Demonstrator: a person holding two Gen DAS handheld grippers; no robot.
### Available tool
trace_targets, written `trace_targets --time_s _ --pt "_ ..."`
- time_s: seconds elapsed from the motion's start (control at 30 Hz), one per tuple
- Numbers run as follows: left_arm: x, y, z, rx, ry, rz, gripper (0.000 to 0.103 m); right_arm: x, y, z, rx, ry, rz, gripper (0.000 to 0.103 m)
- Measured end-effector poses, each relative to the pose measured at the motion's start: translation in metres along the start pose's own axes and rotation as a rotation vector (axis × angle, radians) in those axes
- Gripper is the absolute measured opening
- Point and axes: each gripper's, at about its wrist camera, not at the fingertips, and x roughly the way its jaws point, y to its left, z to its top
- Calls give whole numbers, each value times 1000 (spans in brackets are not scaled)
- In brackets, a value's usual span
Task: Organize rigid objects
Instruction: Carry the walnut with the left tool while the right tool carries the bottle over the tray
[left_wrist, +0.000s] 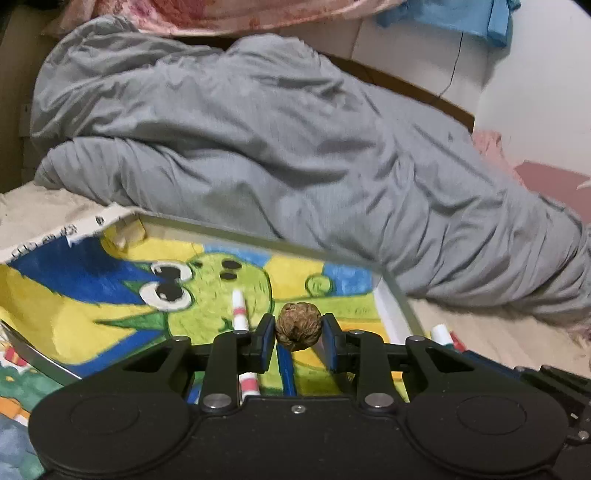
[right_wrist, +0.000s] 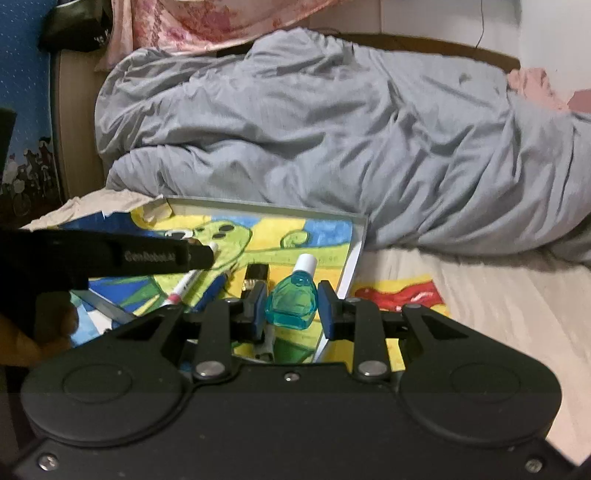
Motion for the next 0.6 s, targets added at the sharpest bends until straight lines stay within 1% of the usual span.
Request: trace_targets --time_s 0.17,0.43,0.6 --pt "16 -1 -10 22 54 0 29 7 0 -6 2 38 -3 21" --pt "22 5 -17 18 85 20 29 12 1 -7 0 56 -3 22" --pt "25 4 -18 26 101 18 29 13 1 -4 2 63 0 22"
